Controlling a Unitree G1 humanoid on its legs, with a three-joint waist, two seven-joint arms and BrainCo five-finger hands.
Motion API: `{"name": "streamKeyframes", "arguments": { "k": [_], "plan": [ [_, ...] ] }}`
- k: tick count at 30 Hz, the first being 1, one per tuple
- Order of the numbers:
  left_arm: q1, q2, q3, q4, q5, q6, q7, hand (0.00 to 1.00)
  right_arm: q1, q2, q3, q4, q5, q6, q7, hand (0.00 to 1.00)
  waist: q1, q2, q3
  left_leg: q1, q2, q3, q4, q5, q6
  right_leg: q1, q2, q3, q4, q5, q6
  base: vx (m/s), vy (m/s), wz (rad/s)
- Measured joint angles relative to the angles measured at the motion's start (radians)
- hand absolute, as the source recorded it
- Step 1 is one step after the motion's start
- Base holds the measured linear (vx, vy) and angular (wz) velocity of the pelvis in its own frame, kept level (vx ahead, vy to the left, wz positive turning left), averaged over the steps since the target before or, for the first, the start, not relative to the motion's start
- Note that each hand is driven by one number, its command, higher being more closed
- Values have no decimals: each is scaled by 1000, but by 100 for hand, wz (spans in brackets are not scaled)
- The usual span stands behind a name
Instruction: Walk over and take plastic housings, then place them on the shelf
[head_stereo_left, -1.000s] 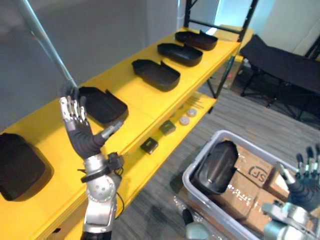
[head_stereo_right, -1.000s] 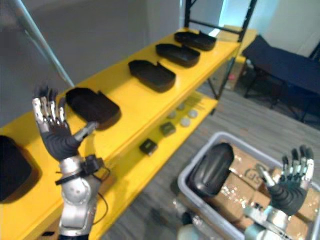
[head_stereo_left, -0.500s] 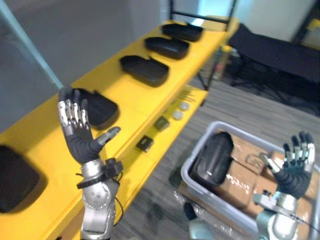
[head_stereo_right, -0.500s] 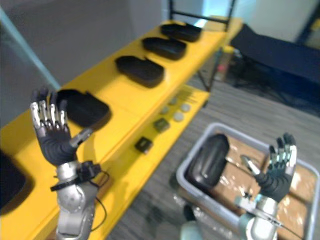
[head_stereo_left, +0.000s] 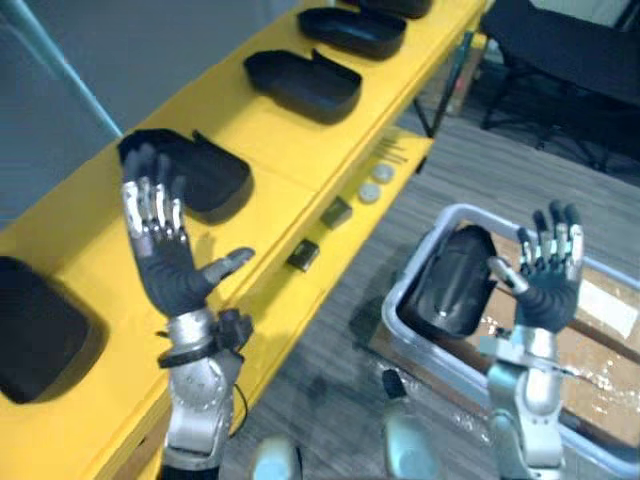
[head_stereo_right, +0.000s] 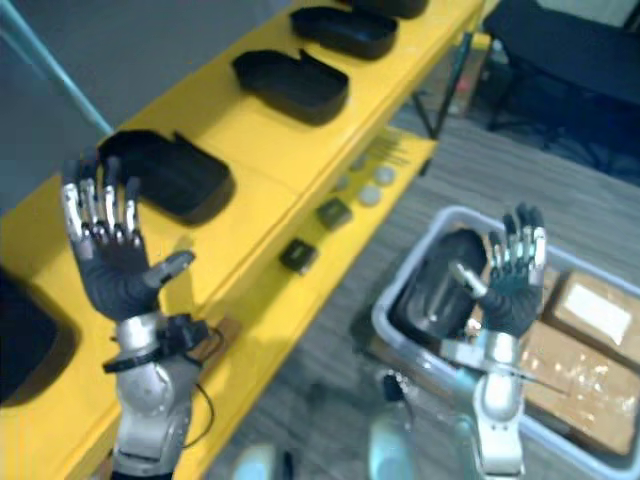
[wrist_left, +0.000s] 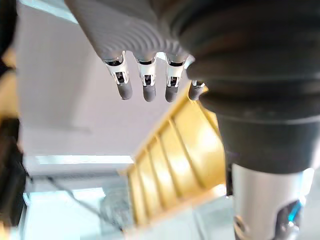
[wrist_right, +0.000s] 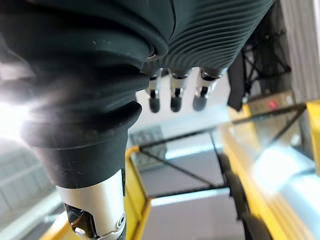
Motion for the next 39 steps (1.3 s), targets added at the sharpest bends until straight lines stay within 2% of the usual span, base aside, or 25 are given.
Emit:
{"name": "streamKeyframes", "arguments": {
  "k": [1,2,3,4,5,6,8,9,10,13,14,15,16,17,19,21,24,26,28,29,31,32,35,36,39],
  "plan": [
    [30,13,-5,-14,3,1,-6,0,61,14,1,-10,2,1,19,0,12,-16,11,36,11,74,0,-28,9,-17,2,-63,-12,74,-52,-328,108,-186],
    [44,21,-8,-8,3,6,-6,0,85,18,0,-12,3,1,47,0,5,-15,14,50,33,142,-16,-16,23,-2,-9,-183,-120,216,-139,-359,106,-192],
    [44,25,-13,-4,4,10,-6,0,101,20,1,-21,3,0,56,0,0,-15,20,55,41,184,-25,-3,30,-3,-14,-243,-120,220,-162,-412,107,-158],
    [43,24,-23,-2,9,25,-6,0,116,15,4,-38,0,-8,59,0,-7,-27,18,60,51,238,-39,17,45,-35,-23,-329,45,104,-200,-266,81,-109],
    [44,25,-27,-2,9,32,-5,0,117,13,5,-51,-3,-9,60,0,-9,-32,16,60,56,261,-47,28,51,-44,-32,-349,131,46,-199,-297,98,-133],
    [48,23,-28,9,8,43,-5,0,115,7,14,-74,-20,-20,75,0,-10,-35,13,61,67,310,-77,65,55,-38,-68,-384,280,-76,-183,-247,75,-99],
    [57,24,-19,22,7,51,-7,0,106,7,28,-70,-32,-25,82,0,-7,-49,0,56,68,358,-137,120,58,-17,-117,-386,343,-150,-181,-216,9,-99],
    [83,24,12,34,6,63,-15,0,84,5,28,-45,-41,-24,84,0,0,-64,-12,56,67,405,-212,180,54,28,-167,-399,335,-195,-165,-155,-76,-102],
    [96,24,33,51,3,68,-19,0,75,6,22,-35,-42,-23,78,0,9,-68,-17,56,69,425,-248,206,47,61,-195,-414,311,-210,-153,-177,-141,-111],
    [166,27,103,62,-5,72,-22,0,55,5,19,7,-42,0,68,0,17,-104,-48,23,83,458,-271,230,8,154,-245,-424,191,-203,-148,-113,-215,-71],
    [179,29,119,64,-6,69,-23,0,63,4,16,12,-39,21,68,0,23,-136,-70,-4,80,457,-240,234,-18,183,-251,-437,93,-177,-110,-92,-273,-66],
    [178,22,125,73,-9,65,-25,0,65,2,9,18,-39,33,69,0,36,-137,-77,-21,85,437,-220,234,-23,186,-240,-439,53,-195,-82,-51,-270,-98],
    [179,-3,124,96,-15,65,-27,0,51,-9,-4,36,-40,59,68,0,57,-110,-80,-47,93,356,-216,238,-30,200,-208,-441,-30,-193,-51,-10,-249,-103],
    [179,-23,117,117,-14,66,-29,0,28,-26,-6,65,-58,93,57,0,51,-78,-78,-51,107,318,-227,241,-48,214,-181,-438,-93,-171,-22,-3,-234,-85],
    [172,-35,99,129,-15,65,-43,0,19,-49,-24,124,-76,149,43,0,26,-55,-85,-41,123,306,-253,254,-70,218,-156,-439,-99,-161,-33,14,-154,-26],
    [156,-34,92,130,-13,61,-42,0,10,-60,-57,208,-68,181,30,0,23,-50,-85,-26,122,290,-281,266,-83,212,-144,-433,-96,-157,-42,-2,-100,-15],
    [131,-32,93,170,-11,51,-34,0,-37,-61,-100,309,-43,189,33,0,18,-59,-72,-55,105,293,-306,290,-77,176,-143,-425,-122,-130,-53,-73,-56,-10],
    [82,-31,91,323,10,81,-1,0,-104,-62,-109,347,-33,185,58,0,20,-73,-39,-86,89,288,-318,308,-67,161,-151,-426,-167,-91,-51,-68,15,-4],
    [51,-30,90,445,10,134,17,0,-153,-64,-109,359,-28,184,74,0,23,-85,-8,-96,83,284,-318,321,-61,161,-156,-429,-185,-75,-47,-51,20,9],
    [29,-29,73,564,40,195,33,0,-193,-69,-108,390,-29,182,75,0,26,-93,-1,-115,73,264,-313,328,-54,161,-162,-440,-197,-66,-44,-42,38,22],
    [24,-28,57,660,52,241,41,0,-247,-79,-106,437,-27,185,71,0,41,-100,8,-117,64,254,-311,331,-49,164,-169,-441,-198,-63,-40,-14,44,18],
    [22,-25,45,763,77,272,50,0,-313,-94,-105,493,5,187,71,0,53,-100,17,-118,54,229,-311,332,-48,171,-176,-448,-194,-62,-39,-5,54,31],
    [8,-21,52,907,77,299,50,0,-440,-127,-104,604,41,188,71,0,73,-100,46,-119,44,195,-310,339,-40,193,-187,-488,-180,-62,-39,-22,33,36],
    [-1,-19,62,964,77,307,43,0,-506,-144,-104,649,41,189,71,0,90,-101,64,-121,38,177,-308,343,-39,202,-190,-497,-176,-62,-39,-65,29,31],
    [-1,-15,89,1055,75,342,-3,0,-638,-185,-84,728,41,201,71,0,120,-104,76,-149,21,141,-308,358,-33,201,-205,-538,-166,-63,-40,-72,17,44]
  ]
}}
